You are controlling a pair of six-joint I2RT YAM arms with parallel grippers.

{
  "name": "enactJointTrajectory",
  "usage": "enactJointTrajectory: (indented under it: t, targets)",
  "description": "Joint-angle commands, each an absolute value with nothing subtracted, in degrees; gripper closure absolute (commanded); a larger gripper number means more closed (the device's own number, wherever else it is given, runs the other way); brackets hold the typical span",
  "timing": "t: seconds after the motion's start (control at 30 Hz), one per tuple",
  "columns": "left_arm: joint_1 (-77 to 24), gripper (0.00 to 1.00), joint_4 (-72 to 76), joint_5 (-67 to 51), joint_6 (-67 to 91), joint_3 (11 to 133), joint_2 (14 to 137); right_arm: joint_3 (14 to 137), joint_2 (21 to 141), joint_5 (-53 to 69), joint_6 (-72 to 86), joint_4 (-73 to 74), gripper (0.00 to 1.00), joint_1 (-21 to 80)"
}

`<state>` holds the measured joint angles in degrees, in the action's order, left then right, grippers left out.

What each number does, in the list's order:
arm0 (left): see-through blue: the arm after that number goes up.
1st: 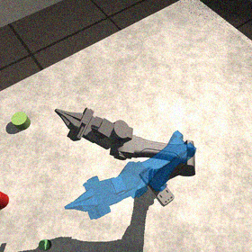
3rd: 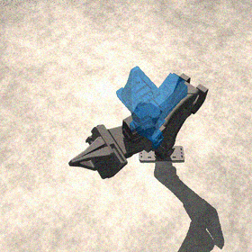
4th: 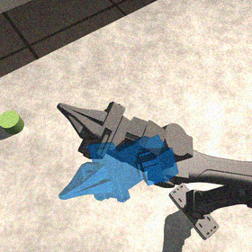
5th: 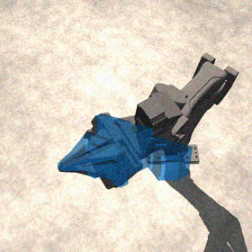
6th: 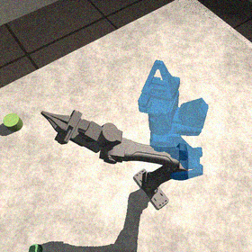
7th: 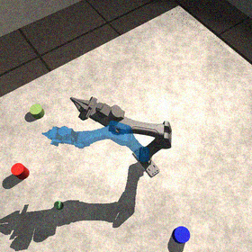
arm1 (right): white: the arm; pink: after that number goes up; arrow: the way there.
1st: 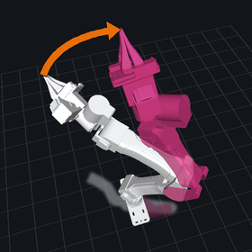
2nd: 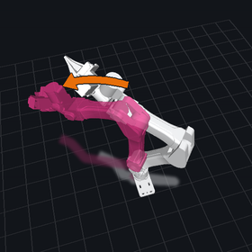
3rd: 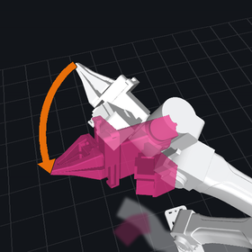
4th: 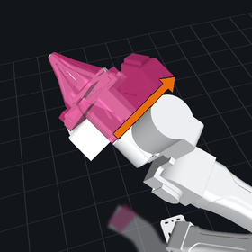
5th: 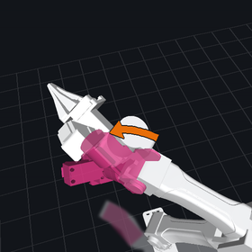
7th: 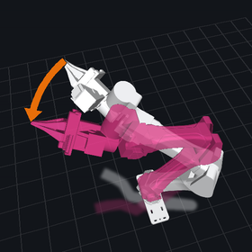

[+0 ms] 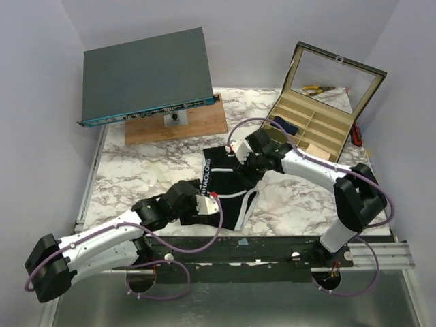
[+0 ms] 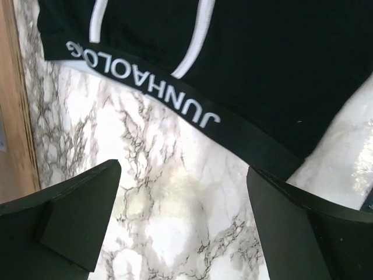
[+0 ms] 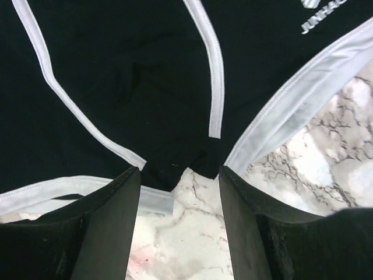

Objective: Roll the underwear
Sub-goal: Fold the underwear at the center of the board.

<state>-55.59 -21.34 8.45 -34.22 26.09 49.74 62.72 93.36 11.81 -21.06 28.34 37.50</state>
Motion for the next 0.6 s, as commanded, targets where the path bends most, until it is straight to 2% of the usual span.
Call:
enactJointTrajectory:
  t: [0.0,0.17,0.57]
  targets:
    - [-46.8,0.01,-23.6,-4.3,-30.7,29.9,47.4,61.5,92.9,17.0,-24.7,27.7,0.4,37.5]
    - [-39.9,0.01,-25.6,-10.7,-29.1,30.9,45.5,58.9,86.0,26.4,-28.9,31.4,0.4,38.7]
    - [-18.9,0.01,-30.9,-22.1,-24.9,37.8,46.1,49.6,80.4,25.0,-30.0,29.0,0.4,58.9]
